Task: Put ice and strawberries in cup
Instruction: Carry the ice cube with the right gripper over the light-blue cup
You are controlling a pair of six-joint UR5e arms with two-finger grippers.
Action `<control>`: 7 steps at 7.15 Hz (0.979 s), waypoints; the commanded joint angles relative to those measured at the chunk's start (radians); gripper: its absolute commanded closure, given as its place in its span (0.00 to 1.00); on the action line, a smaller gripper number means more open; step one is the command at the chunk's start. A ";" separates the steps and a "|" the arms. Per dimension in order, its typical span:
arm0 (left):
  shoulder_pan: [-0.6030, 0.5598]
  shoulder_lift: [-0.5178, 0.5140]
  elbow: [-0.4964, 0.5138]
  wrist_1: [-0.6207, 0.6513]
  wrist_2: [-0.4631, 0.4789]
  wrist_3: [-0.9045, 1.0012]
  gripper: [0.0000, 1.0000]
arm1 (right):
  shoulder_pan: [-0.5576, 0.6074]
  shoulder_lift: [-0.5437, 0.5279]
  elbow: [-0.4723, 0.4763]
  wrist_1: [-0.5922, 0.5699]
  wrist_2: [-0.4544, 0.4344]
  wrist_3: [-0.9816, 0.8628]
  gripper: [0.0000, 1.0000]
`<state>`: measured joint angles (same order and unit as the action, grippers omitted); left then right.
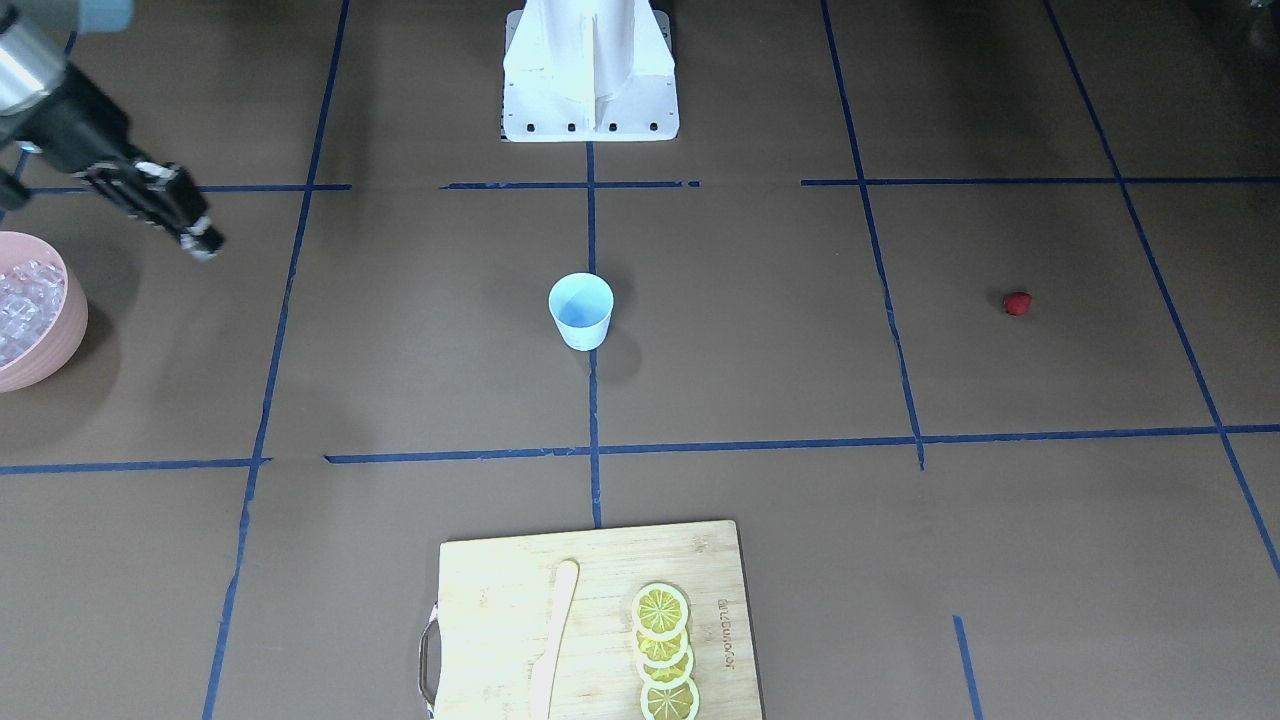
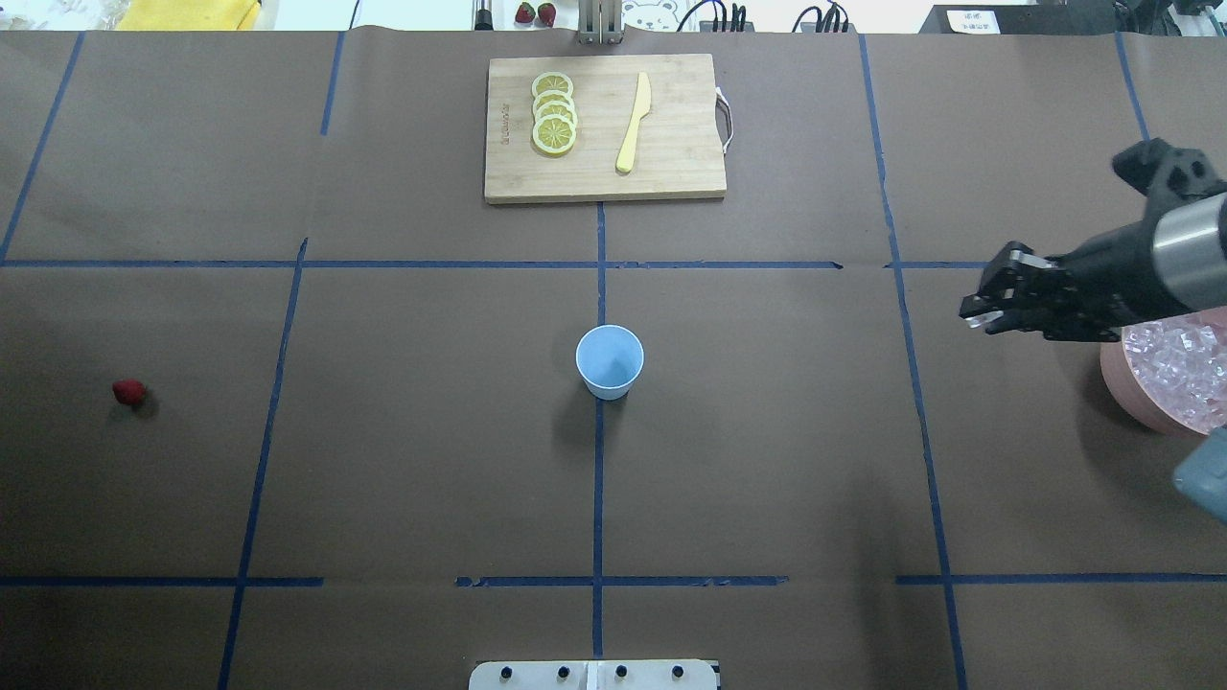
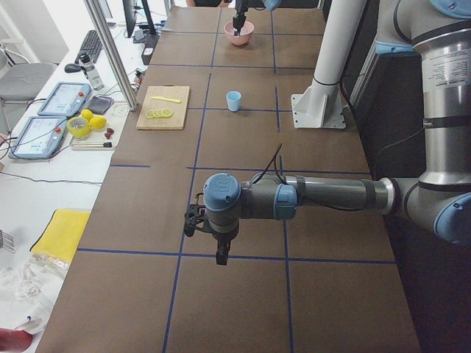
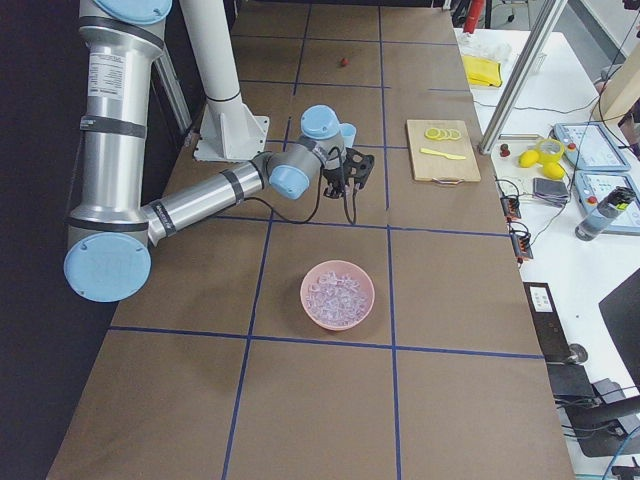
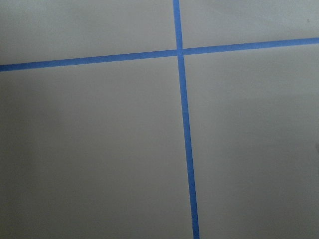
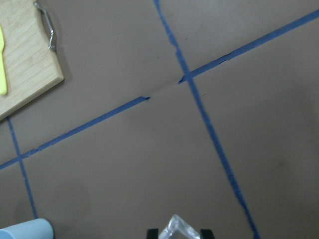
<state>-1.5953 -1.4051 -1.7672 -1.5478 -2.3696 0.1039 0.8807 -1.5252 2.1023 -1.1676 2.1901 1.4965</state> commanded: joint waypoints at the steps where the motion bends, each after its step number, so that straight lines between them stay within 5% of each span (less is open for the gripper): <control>1: 0.000 0.000 0.002 0.000 0.000 -0.001 0.00 | -0.162 0.295 -0.004 -0.274 -0.082 0.063 1.00; 2: 0.002 0.000 0.002 0.000 -0.002 -0.001 0.00 | -0.261 0.400 -0.034 -0.359 -0.221 0.064 1.00; 4: 0.002 0.000 0.002 0.000 -0.003 -0.001 0.00 | -0.342 0.560 -0.205 -0.360 -0.318 0.094 1.00; 7: 0.000 0.000 0.002 0.000 -0.003 -0.001 0.00 | -0.365 0.652 -0.344 -0.356 -0.331 0.100 0.91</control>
<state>-1.5941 -1.4052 -1.7656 -1.5472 -2.3730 0.1028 0.5235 -0.9052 1.8062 -1.5243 1.8643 1.5949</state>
